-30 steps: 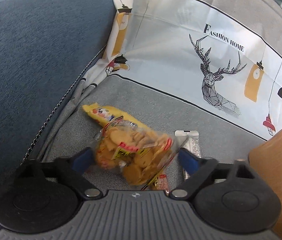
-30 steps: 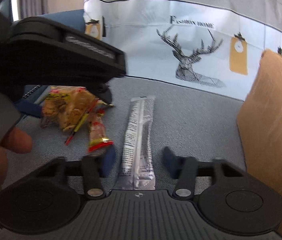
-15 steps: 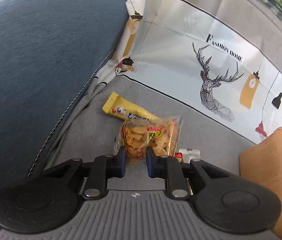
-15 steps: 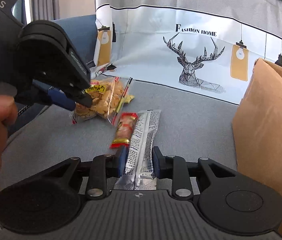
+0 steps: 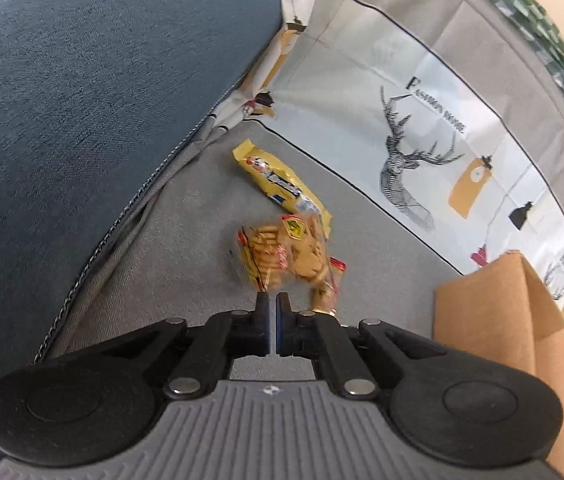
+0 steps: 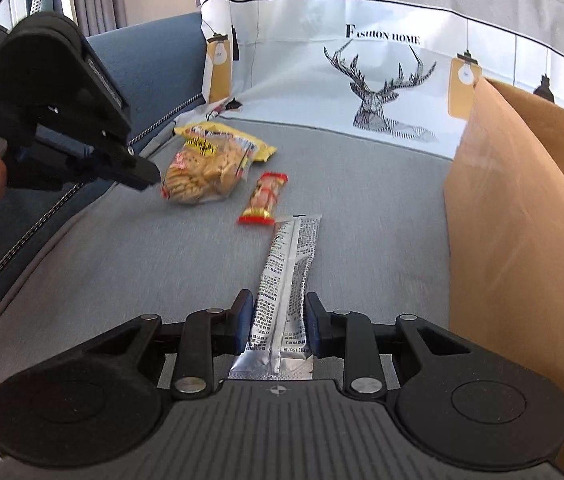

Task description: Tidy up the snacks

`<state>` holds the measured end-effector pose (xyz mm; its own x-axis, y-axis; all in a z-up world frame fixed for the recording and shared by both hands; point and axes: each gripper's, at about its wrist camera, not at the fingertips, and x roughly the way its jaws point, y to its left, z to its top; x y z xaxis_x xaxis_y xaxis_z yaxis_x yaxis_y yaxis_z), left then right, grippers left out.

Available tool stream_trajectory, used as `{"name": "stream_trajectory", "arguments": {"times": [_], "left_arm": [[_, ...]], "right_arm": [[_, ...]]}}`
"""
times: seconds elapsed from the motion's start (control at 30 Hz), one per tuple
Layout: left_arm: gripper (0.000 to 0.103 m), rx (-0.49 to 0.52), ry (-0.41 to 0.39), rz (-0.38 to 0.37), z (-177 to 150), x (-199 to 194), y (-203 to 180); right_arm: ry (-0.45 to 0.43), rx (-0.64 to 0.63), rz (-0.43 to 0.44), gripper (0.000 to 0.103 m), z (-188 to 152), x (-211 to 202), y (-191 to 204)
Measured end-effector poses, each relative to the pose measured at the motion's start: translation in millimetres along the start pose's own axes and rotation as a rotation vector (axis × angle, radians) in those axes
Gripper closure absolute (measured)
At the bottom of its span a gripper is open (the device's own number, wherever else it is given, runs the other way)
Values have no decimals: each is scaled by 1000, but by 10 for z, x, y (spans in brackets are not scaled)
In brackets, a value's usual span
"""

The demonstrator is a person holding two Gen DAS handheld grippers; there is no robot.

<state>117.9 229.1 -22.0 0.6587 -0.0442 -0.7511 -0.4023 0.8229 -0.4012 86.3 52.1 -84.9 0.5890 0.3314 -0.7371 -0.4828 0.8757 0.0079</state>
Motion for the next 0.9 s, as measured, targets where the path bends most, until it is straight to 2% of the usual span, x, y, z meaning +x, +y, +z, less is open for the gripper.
{"name": "stream_trajectory", "arguments": {"times": [0.1,0.17,0.2,0.27,0.33,0.47,0.57,0.8,0.83,0.9], "left_arm": [[87,-2,-17,-5,5,-36,17],[56,-12,-28,-8,19,-27,15],[51,-13,-34,-9,29,-15,7],[27,-13,-44,-10,63,33,-21],[13,-21,-58,-1,99,102,-49],[6,-83,-48,-6,176,300,-71],[6,-108,-29,9,199,470,-137],[6,-40,-1,79,211,803,-343],[8,-20,4,99,207,839,-365],[19,-3,7,128,197,884,-373]], "right_arm": [[34,-7,8,69,-65,-41,4],[48,-12,10,66,-95,-35,3],[49,-16,11,61,-110,-44,0],[42,-11,5,54,-103,-27,-5],[38,6,4,49,-82,5,-16],[47,16,6,46,-50,112,-12],[54,12,-4,44,-37,182,10],[40,5,-36,44,-1,250,18],[40,2,-37,44,-3,251,16],[35,-10,-42,46,-13,247,26]]}}
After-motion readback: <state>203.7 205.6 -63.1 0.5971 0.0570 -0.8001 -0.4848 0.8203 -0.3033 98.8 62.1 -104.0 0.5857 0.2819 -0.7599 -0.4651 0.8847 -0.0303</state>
